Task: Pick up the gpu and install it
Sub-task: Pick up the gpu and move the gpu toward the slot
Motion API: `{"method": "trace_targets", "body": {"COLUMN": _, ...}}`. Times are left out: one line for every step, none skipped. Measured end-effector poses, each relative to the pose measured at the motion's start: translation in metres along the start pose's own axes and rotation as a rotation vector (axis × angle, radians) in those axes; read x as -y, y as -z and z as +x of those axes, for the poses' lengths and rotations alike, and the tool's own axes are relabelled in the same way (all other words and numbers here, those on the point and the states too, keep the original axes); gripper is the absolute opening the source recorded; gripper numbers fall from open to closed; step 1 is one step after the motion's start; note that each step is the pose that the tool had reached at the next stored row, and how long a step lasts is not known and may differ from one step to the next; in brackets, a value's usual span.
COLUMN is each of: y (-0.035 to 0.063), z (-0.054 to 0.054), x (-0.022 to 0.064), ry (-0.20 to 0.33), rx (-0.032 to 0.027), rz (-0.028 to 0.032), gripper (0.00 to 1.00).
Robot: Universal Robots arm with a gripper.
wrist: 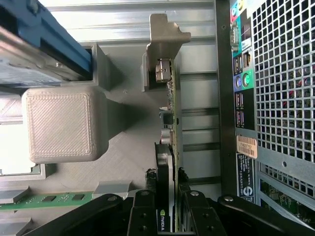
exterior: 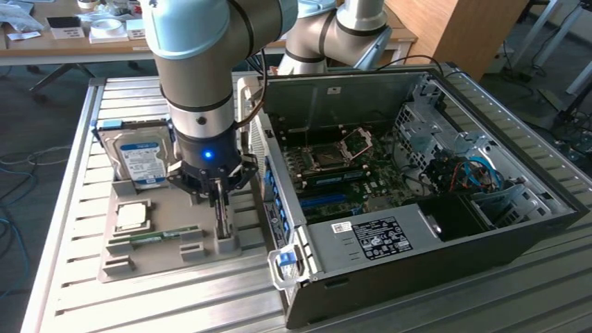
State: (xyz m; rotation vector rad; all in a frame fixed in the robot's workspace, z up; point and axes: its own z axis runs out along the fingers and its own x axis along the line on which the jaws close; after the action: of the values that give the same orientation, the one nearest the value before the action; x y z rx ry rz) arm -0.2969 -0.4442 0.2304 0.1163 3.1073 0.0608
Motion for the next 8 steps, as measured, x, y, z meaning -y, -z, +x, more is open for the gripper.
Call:
{"method": "trace_targets", "body": {"y": 0.0000, "z": 0.0000, "x": 0.0000, "ry": 0.000, "rx": -0.0001, "rz": 0.0000, "gripper": 0.27}}
{"method": "trace_targets", "body": {"y": 0.0000, "z": 0.0000, "x": 0.0000, "ry": 0.000, "rx": -0.0001, "rz": 0.0000, "gripper": 0.27}}
{"method": "trace_targets", "body": {"y": 0.0000, "z": 0.0000, "x": 0.0000, "ry": 0.000, "rx": 0.0000, "rz": 0.0000, "gripper": 0.27}}
{"method": "trace_targets", "body": {"y": 0.0000, "z": 0.0000, "x": 0.0000, "ry": 0.000, "rx": 0.0000, "rz": 0.0000, "gripper": 0.27}}
{"method": "trace_targets", "body": {"y": 0.0000, "z": 0.0000, "x": 0.0000, "ry": 0.000, "rx": 0.0000, "rz": 0.0000, "gripper": 0.27}}
{"method": "trace_targets", "body": {"y": 0.0000, "z": 0.0000, "x": 0.0000, "ry": 0.000, "rx": 0.0000, "rz": 0.0000, "gripper": 0.27}}
{"method": "trace_targets", "body": {"y": 0.0000, "z": 0.0000, "x": 0.0000, "ry": 0.000, "rx": 0.0000, "rz": 0.0000, "gripper": 0.27}}
{"method": "trace_targets", "body": {"y": 0.0000, "z": 0.0000, "x": 0.0000, "ry": 0.003, "rx": -0.0001, "rz": 0.0000, "gripper": 0.27}}
